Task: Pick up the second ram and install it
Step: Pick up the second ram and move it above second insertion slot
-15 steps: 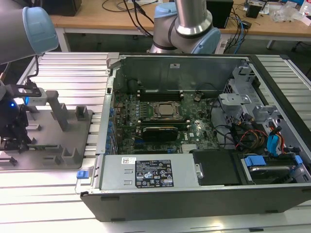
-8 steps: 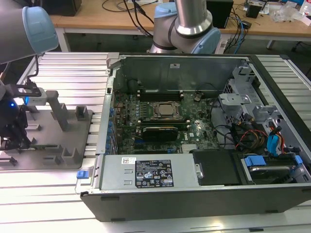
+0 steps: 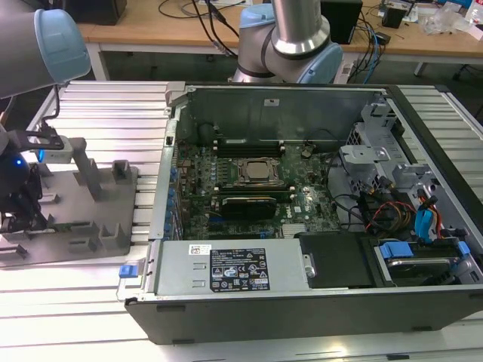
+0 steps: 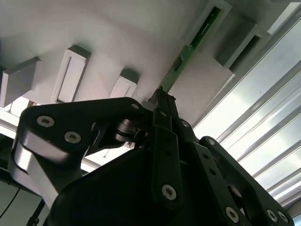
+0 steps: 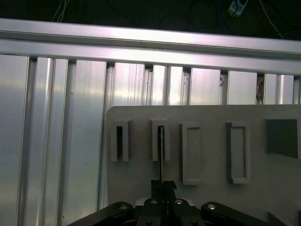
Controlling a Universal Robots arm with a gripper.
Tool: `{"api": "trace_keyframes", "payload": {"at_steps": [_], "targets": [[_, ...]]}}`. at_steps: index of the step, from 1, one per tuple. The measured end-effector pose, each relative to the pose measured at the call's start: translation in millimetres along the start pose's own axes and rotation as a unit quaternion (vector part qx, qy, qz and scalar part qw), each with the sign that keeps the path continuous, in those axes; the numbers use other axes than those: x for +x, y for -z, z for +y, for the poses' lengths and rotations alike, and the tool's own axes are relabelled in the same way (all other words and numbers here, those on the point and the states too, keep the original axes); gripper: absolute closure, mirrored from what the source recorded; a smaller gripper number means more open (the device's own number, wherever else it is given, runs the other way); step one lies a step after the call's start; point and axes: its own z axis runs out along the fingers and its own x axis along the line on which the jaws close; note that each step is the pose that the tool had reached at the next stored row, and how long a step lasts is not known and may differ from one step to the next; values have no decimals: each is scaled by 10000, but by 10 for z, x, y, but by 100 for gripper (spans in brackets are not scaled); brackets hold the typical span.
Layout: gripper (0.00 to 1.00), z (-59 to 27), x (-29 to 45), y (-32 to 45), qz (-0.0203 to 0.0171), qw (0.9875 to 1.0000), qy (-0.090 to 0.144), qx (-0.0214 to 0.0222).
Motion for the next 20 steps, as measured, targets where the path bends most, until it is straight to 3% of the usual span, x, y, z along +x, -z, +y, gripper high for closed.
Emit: {"api": "trace_keyframes", "payload": {"at_steps": [1,4,20], "targets": [[91,0,0,0,0,10000,0,0],[91,0,0,-9,-11,9991,-425,5],[91,0,0,4,-12,9991,-421,7]]}}
